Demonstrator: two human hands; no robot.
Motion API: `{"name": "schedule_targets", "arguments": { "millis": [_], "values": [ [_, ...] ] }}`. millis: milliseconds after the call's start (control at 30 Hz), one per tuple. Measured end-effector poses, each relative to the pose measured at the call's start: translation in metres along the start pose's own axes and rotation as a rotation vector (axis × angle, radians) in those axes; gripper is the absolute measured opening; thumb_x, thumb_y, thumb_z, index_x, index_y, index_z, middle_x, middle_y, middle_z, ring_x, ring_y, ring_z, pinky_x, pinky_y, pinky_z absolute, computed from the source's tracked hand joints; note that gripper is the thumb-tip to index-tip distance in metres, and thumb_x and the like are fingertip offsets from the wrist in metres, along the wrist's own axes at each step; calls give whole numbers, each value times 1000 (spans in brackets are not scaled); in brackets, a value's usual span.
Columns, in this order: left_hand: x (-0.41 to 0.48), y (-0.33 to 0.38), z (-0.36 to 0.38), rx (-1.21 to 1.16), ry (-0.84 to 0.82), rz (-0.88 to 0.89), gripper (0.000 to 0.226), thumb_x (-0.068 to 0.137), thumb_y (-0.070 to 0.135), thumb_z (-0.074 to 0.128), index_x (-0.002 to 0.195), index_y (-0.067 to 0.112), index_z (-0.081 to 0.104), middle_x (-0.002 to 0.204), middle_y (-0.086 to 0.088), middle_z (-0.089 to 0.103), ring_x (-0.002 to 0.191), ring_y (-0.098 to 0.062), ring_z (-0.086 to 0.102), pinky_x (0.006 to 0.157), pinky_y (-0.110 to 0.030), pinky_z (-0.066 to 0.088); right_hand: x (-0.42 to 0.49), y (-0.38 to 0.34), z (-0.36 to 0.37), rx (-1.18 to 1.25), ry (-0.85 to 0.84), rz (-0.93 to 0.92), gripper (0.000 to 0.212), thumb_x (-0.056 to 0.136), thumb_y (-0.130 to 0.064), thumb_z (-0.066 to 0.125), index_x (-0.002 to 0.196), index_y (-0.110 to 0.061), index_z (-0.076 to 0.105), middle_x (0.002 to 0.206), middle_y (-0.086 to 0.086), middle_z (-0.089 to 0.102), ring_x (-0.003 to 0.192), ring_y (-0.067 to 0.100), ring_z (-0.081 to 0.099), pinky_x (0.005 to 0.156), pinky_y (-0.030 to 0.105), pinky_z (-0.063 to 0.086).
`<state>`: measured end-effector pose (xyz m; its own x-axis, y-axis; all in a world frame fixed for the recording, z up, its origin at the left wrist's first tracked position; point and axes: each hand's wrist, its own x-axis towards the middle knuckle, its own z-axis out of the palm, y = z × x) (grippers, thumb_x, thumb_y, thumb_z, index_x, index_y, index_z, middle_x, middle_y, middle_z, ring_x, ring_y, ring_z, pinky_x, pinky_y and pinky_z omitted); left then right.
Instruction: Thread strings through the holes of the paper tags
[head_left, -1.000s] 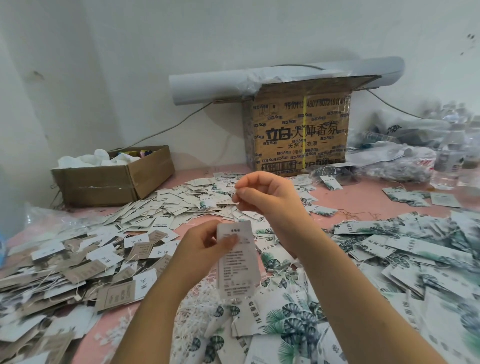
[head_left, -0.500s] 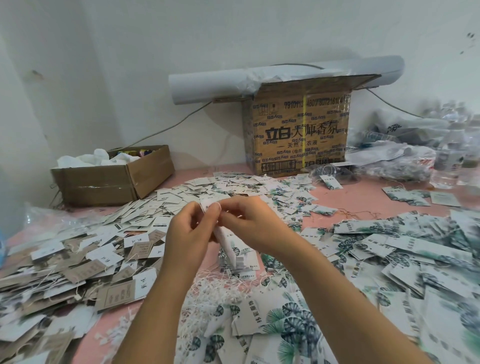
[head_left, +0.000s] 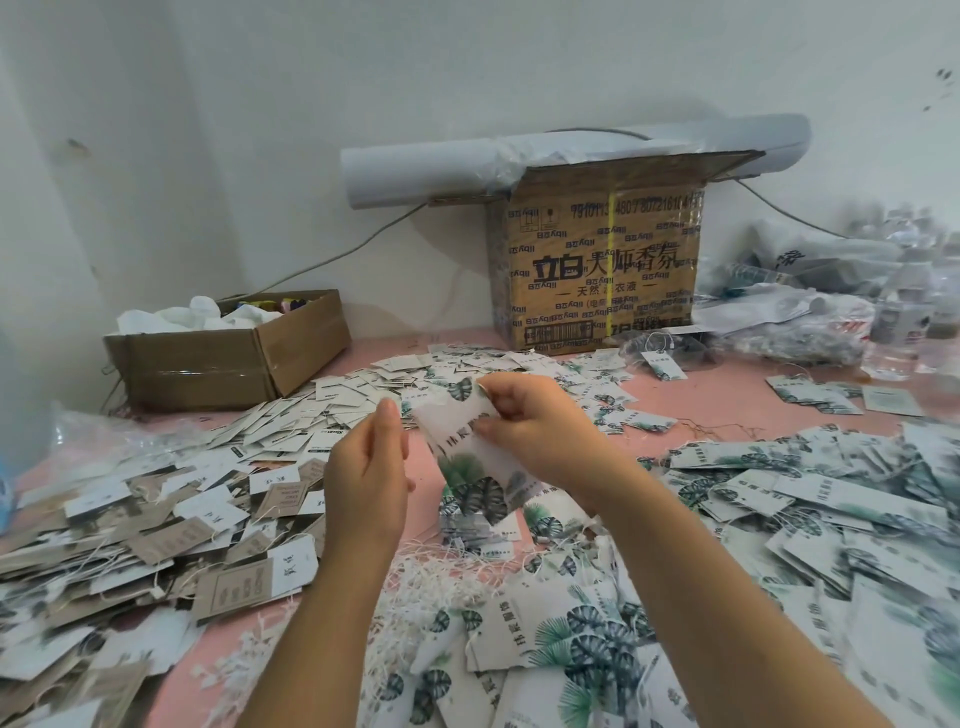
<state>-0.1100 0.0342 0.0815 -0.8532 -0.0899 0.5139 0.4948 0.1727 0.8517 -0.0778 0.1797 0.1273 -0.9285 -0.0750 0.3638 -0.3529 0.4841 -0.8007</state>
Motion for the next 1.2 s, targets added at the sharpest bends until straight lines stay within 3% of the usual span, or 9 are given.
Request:
{"name": "schedule_targets", "arguments": {
  "millis": [167,300,433,533,633,867,967,1100,1200],
  "values": [
    [2,-41,-7,457,-241,-145,37,93,30,54,74,-1,62,55,-4,49,48,-17,38,55,-26,34,-6,9,-23,-99,-350,195,20,92,-3,48,109,-8,56,86,2,61,79,20,64,60,23,54],
    [-6,-53,-4,804,-422,-156,18,87,36,63,71,27,63,69,13,61,60,-3,56,51,-18,39,-9,12,-17,-327,-711,314,15,91,-4,51,84,-18,51,80,-5,57,78,20,61,61,23,51],
    [-20,-64,0,830,-490,-182,13,82,45,67,81,33,62,78,23,56,66,9,52,51,-13,36,-6,14,-2,-504,-852,384,31,91,-9,53,64,-20,43,63,-5,47,53,12,46,48,21,39],
    [-23,-68,1,787,-494,-148,19,80,47,68,91,33,62,83,21,54,69,10,48,53,-12,32,-7,12,1,-540,-867,373,15,89,-20,61,78,-10,60,71,0,54,61,13,48,56,24,42],
    [-24,-72,2,771,-487,-118,21,80,47,67,94,32,63,91,21,54,76,4,53,64,-16,39,-7,13,3,-507,-852,392,29,88,-28,62,103,-4,66,79,-2,59,69,11,53,65,26,46],
    [-23,-79,7,799,-366,-79,24,82,46,66,95,27,63,101,11,59,99,-9,53,82,-22,44,-5,20,1,-495,-775,374,34,90,-35,58,98,-4,69,97,6,70,80,13,58,66,24,46],
    [-24,-77,7,760,-379,-114,18,83,40,68,95,26,67,95,12,59,90,-12,58,73,-22,46,-5,21,1,-503,-746,360,34,90,-36,58,96,-4,69,101,8,71,78,13,60,70,25,48],
    [-25,-75,6,657,-376,-139,6,86,27,67,89,23,71,73,14,59,50,-2,56,46,-14,39,-4,23,2,-498,-724,354,33,91,-35,57,95,-4,68,99,7,71,77,14,61,73,26,50],
    [-25,-75,5,606,-386,-160,5,86,23,67,82,25,68,64,16,55,50,0,53,47,-13,38,-4,27,2,-499,-722,364,29,91,-33,56,91,-6,68,88,3,68,76,14,61,72,26,50]
  ]
}}
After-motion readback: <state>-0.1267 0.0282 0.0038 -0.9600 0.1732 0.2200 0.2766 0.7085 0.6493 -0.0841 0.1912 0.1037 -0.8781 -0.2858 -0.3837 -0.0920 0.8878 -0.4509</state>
